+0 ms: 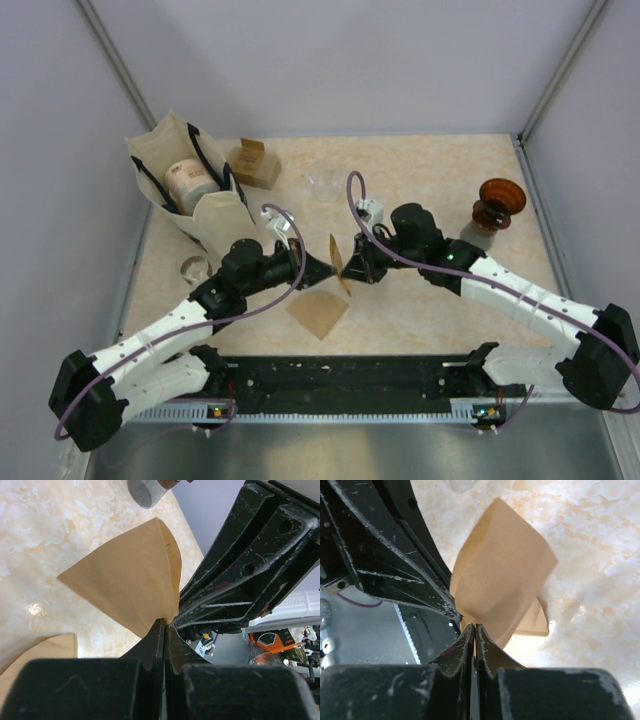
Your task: Place the coffee filter in the dripper
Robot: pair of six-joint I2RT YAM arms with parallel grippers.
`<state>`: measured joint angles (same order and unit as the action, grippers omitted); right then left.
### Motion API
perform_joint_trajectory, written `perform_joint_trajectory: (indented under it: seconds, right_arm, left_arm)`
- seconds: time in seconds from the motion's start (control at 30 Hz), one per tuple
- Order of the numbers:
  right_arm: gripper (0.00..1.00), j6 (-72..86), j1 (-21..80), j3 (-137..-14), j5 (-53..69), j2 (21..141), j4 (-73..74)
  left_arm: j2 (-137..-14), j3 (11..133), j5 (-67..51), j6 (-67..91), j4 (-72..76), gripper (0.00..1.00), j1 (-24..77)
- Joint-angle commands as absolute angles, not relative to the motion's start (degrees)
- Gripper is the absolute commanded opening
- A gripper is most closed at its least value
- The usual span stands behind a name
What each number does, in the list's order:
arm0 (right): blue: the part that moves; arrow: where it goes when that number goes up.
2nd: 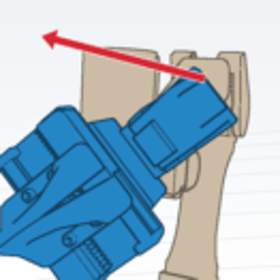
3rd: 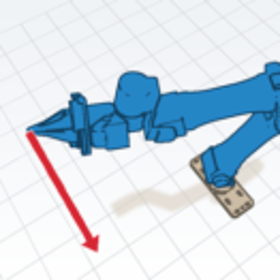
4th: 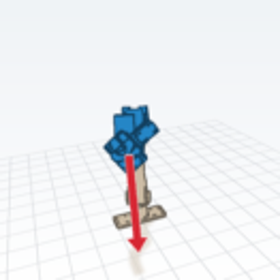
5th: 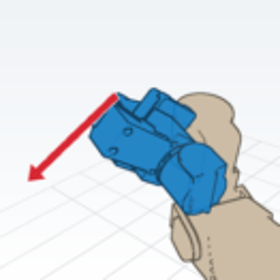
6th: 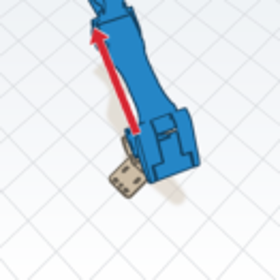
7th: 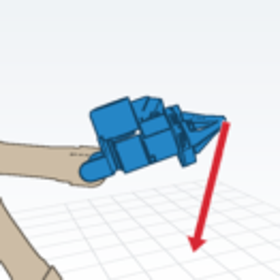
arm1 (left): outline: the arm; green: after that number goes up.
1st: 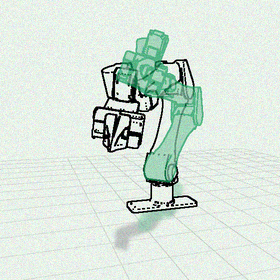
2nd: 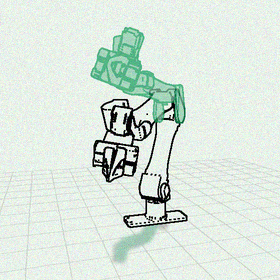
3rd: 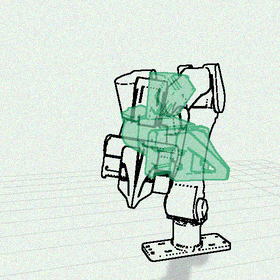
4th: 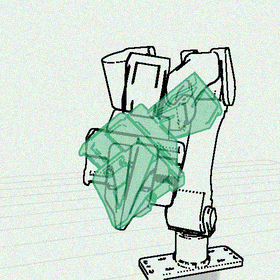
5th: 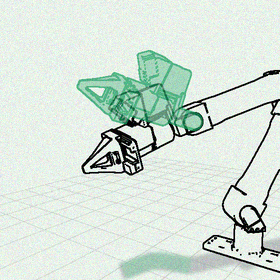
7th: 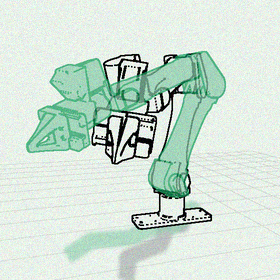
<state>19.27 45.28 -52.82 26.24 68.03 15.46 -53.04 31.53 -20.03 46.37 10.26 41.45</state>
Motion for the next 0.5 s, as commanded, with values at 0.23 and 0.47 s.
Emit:
perform_joint_trajectory:
  seconds: [0.23, 0.47]
  right_arm:
    - [0.0, 20.0, 46.1, -53.4, 17.1, 65.0, 15.0]
    - [0.0, 20.4, 46.1, -54.2, 3.8, 63.5, 20.4]
  left_arm:
    - [-52.2, 34.5, -16.8, 44.7, 7.7, 0.0, 41.6]
    - [-51.7, 36.6, -12.1, 42.8, -2.1, 0.0, 41.6]
